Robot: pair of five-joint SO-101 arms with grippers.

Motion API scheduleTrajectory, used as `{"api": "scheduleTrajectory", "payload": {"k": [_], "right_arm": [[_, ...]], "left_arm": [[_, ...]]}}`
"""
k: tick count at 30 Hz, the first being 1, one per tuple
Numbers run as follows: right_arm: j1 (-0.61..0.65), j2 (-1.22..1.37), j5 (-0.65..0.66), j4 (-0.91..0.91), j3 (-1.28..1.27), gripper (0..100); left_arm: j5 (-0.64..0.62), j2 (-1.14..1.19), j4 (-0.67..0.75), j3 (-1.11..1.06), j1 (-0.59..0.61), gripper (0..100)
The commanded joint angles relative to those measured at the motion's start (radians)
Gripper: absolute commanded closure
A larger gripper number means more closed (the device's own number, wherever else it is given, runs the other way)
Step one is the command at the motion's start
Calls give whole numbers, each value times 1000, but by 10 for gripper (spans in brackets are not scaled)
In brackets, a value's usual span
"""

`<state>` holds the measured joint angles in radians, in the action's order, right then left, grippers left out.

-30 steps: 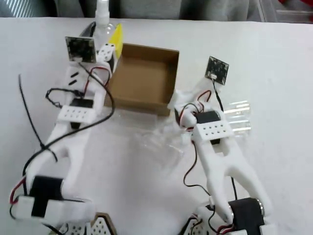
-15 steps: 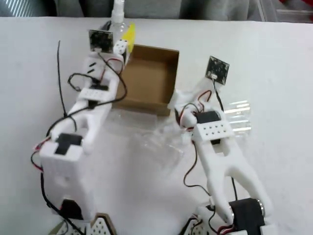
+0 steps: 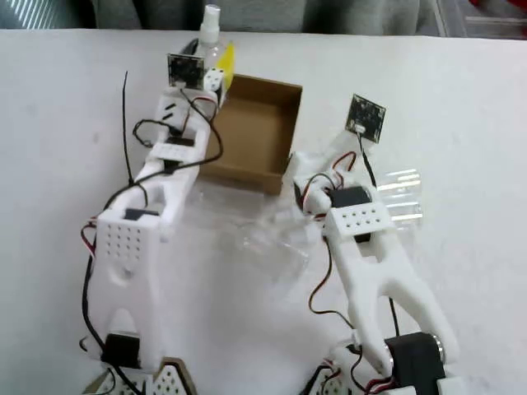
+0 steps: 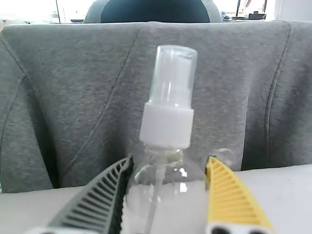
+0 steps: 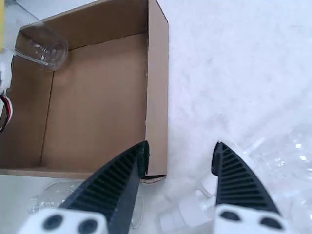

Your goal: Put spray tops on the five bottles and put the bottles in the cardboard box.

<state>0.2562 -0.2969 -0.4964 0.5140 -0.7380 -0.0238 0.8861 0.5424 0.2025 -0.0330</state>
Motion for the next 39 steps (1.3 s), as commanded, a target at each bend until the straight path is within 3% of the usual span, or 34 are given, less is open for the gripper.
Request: {"api": "scheduleTrajectory", "payload": {"k": [1, 34, 39], "right_arm": [[-10, -13, 15, -4, 28, 807], [-12, -13, 15, -4, 28, 806], [-12, -13, 17, -4, 29, 806]], "left_arm": [[6, 15, 25, 109, -13, 962], [60, 74, 21, 91, -5, 956], [52, 74, -31, 91, -5, 865]]}}
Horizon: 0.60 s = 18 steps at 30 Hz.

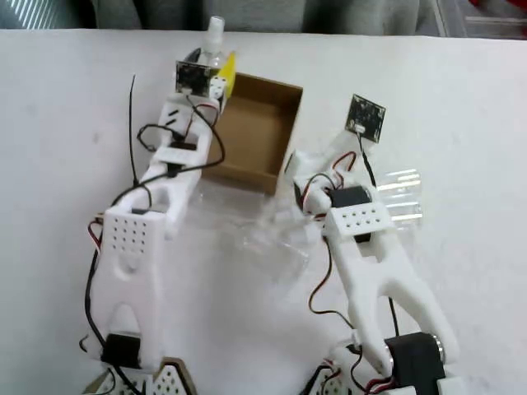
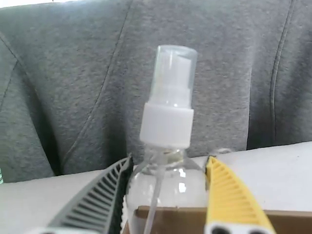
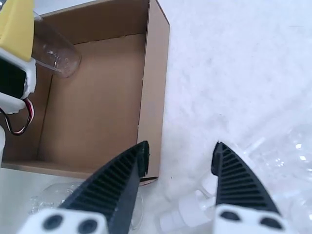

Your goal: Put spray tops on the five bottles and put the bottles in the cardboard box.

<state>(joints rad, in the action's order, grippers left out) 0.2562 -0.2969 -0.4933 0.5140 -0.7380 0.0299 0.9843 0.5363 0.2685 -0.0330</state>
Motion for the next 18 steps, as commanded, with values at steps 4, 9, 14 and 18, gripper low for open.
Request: {"api": "scheduleTrajectory", "payload": {"k": [4, 9, 14, 18], "right_arm": [[-12, -13, 55, -4, 29, 807], [-12, -13, 58, -4, 29, 807], [-12, -13, 58, -4, 29, 807], [-12, -13, 58, -4, 29, 807]], "left_arm": [[-2, -24, -34, 26, -5, 843], [-2, -16, -37, 15, -5, 838], [0, -13, -41, 0, -5, 771], [-2, -13, -95, 6, -5, 738]]}}
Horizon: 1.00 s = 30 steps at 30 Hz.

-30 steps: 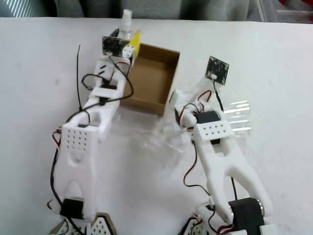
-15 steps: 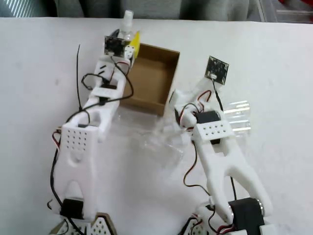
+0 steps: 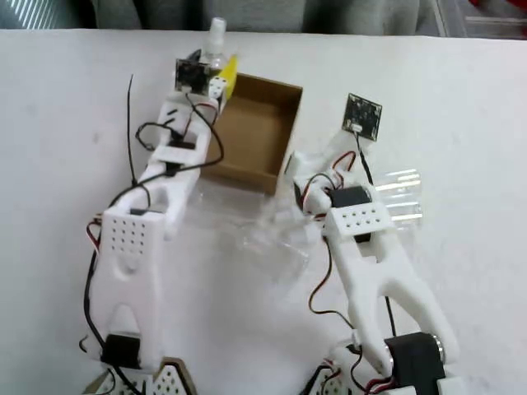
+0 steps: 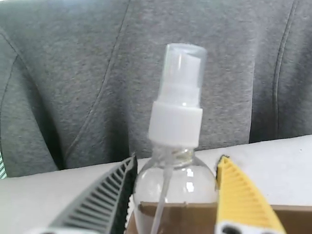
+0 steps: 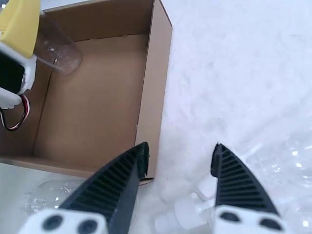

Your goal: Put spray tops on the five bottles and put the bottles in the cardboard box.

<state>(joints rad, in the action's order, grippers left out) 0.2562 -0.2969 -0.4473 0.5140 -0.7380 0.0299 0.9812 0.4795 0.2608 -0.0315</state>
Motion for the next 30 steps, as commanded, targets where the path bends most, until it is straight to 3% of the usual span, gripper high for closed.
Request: {"api": "scheduleTrajectory", "payload": {"k": [1, 12, 21, 30], "right_arm": [[-12, -13, 12, -4, 29, 807], [-12, -13, 14, -4, 31, 807], [-13, -13, 14, -4, 31, 807], [-13, -13, 14, -5, 31, 807]], "left_arm": [[-2, -10, -41, 14, -5, 737], [-2, -21, -94, 14, 21, 734], [-72, -133, -295, -46, 21, 490], [-109, -143, -305, -26, 45, 502]]}}
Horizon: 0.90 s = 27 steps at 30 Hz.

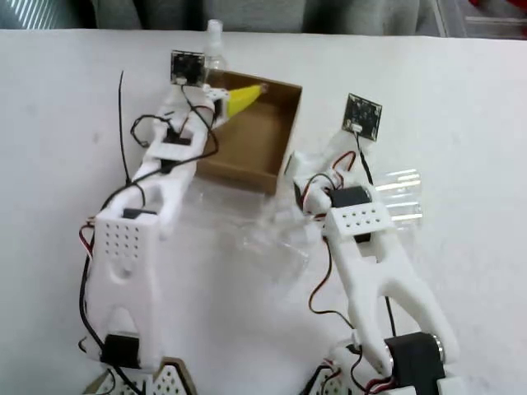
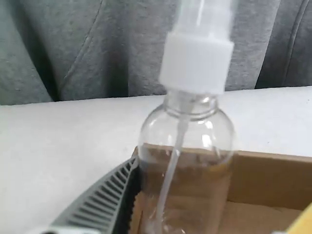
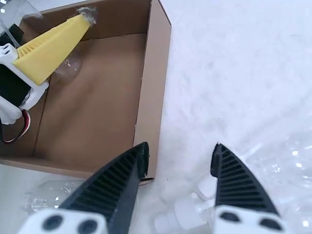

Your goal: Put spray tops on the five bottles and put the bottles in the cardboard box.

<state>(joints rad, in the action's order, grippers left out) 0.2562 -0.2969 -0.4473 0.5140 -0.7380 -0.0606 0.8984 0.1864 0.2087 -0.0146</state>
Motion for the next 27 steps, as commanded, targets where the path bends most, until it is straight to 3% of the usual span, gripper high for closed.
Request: {"api": "scheduleTrajectory", "payload": {"k": [1, 5, 12, 27], "right_arm": [[-13, -13, 14, -5, 31, 807], [-13, -12, 14, -27, 31, 807], [-13, -8, 14, -27, 31, 807], [-12, -4, 14, -47, 31, 807]], "left_arm": [[-18, -61, -12, 31, 35, 502], [-17, -67, -49, 41, 51, 500], [-18, -211, -296, 31, 79, 498], [-17, -225, -351, 38, 71, 498]]}}
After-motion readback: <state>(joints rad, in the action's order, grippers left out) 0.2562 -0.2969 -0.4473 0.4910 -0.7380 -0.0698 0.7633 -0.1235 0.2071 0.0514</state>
